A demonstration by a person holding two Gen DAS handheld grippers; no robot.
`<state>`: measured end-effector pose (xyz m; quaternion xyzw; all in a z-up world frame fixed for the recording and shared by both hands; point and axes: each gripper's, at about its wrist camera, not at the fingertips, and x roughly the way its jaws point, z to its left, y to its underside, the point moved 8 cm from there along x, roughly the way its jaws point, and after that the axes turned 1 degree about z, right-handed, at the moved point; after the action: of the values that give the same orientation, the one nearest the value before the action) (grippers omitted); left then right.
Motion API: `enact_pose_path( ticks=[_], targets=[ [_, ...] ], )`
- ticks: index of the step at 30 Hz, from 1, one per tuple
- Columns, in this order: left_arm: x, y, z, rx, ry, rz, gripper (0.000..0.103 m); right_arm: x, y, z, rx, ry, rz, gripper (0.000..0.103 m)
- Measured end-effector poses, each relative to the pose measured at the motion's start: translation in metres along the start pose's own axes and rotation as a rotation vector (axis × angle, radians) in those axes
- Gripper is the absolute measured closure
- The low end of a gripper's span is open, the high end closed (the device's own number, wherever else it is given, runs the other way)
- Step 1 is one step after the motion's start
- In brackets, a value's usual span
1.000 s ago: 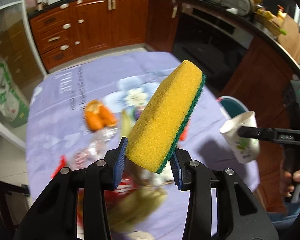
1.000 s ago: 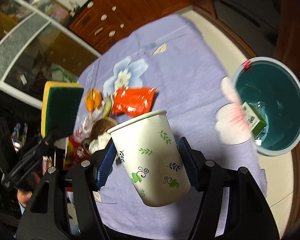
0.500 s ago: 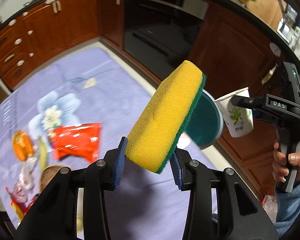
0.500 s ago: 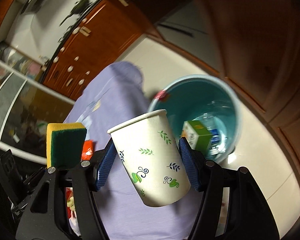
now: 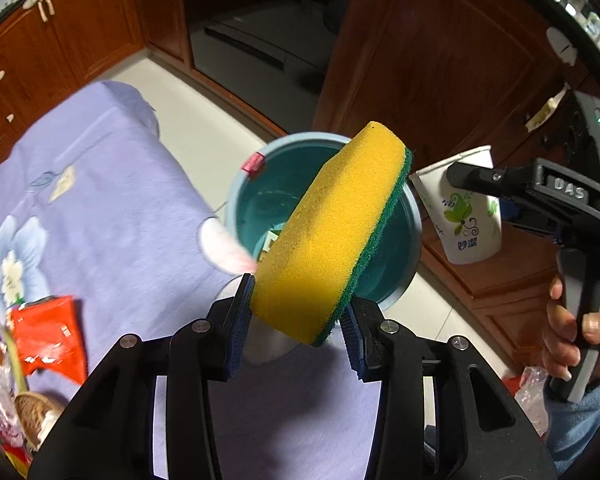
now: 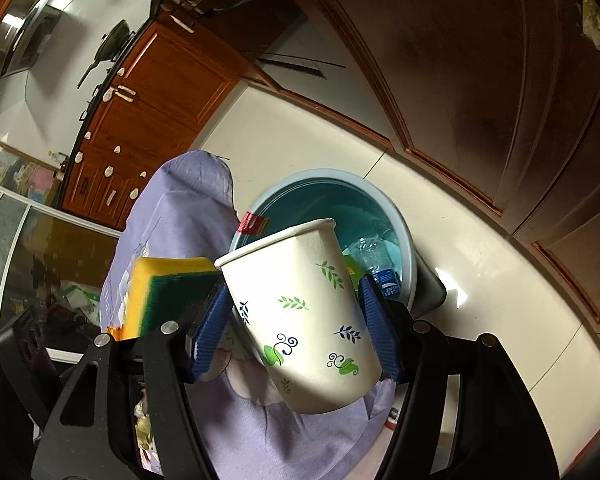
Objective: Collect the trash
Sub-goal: 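Carry the paper cup and sponge over the teal bin and release both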
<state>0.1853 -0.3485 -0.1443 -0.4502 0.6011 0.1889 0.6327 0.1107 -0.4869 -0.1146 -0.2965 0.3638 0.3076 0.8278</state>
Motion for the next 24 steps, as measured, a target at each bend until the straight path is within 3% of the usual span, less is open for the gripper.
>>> enact_pose_path(
  ticks=[3, 5, 12, 16, 19, 24],
  targets=[
    [0.014, -0.002, -0.001, -0.004, -0.002, 0.028, 0.056, 0.005, -0.005, -0.004, 0.003, 0.008, 0.004, 0.041],
    [0.020, -0.003, -0.002, -0.004, -0.011, 0.035, 0.047, 0.008, -0.008, -0.006, 0.002, 0.010, 0.009, 0.041],
    [0.022, -0.002, 0.004, -0.015, -0.030, 0.051, 0.039, 0.024, -0.010, -0.011, 0.008, 0.018, 0.036, 0.041],
    [0.016, -0.001, 0.008, -0.030, -0.035, 0.035, 0.025, 0.031, -0.008, -0.010, 0.001, 0.036, 0.048, 0.039],
    [0.017, -0.002, 0.009, -0.038, -0.035, 0.030, 0.017, 0.034, -0.006, -0.004, -0.015, 0.057, 0.050, 0.036],
    [0.013, 0.000, 0.012, -0.049, -0.034, 0.017, 0.012, 0.040, -0.004, -0.002, -0.017, 0.094, 0.055, 0.023]
  ],
)
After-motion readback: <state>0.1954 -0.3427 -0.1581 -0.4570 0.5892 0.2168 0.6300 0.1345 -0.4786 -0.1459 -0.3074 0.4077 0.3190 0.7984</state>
